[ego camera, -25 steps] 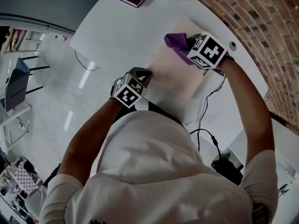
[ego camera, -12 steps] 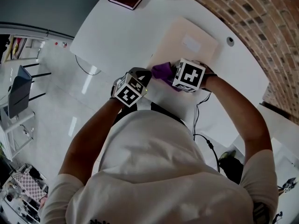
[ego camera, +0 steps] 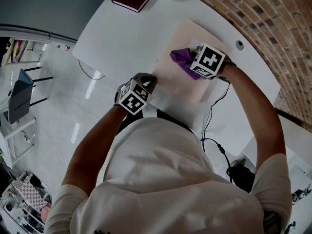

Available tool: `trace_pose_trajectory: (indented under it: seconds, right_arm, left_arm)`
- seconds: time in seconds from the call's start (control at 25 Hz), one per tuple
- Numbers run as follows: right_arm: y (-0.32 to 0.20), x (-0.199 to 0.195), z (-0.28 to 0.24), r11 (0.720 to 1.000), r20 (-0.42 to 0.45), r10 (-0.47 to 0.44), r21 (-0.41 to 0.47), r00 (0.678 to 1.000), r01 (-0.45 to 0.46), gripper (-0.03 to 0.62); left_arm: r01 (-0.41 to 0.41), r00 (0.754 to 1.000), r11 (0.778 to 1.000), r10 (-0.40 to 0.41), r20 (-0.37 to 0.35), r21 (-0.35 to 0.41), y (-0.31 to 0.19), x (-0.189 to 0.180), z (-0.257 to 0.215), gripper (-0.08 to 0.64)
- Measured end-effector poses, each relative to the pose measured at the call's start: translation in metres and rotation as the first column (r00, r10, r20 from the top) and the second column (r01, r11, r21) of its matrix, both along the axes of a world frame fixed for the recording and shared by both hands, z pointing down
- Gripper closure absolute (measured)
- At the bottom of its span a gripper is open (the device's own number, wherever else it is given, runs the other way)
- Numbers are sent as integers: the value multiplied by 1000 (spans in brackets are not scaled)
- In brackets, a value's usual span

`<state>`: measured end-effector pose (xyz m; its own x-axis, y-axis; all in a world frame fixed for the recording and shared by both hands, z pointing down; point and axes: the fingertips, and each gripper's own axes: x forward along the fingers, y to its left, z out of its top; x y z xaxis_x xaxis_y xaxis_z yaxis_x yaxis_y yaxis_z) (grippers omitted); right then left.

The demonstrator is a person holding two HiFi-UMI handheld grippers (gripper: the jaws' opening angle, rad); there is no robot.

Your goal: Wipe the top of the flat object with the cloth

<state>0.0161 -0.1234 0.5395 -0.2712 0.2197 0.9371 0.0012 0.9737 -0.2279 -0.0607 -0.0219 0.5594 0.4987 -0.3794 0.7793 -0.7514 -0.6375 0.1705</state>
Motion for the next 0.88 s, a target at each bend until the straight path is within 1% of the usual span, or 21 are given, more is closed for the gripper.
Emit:
trace_pose_trajectory:
  seconds: [0.36, 0.48, 0.6, 0.72, 0.88]
  right_arm:
    - [-88, 16, 1, 990, -27, 103, 103, 994, -99, 518]
    - [-115, 25, 4, 981, -44, 140, 138, 989, -133, 518]
    - [-138, 32, 4, 967, -48, 179, 191, 983, -167, 518]
    - [-149, 37, 3, 953, -42, 202, 238, 979, -186, 518]
    - [-143, 36, -8, 951, -18, 178, 260, 984, -167, 518]
  left_arm:
    - [-31, 999, 999, 31, 37, 6, -2, 2, 1, 537]
    - [-35, 999, 999, 35, 40, 3, -3, 2, 1, 537]
    - [-33, 999, 999, 33, 37, -1, -2, 1, 1, 537]
    - [-30, 999, 1000, 30, 35, -6, -2, 1, 1, 537]
    - [-27, 999, 1000, 27, 32, -11, -3, 1, 1, 537]
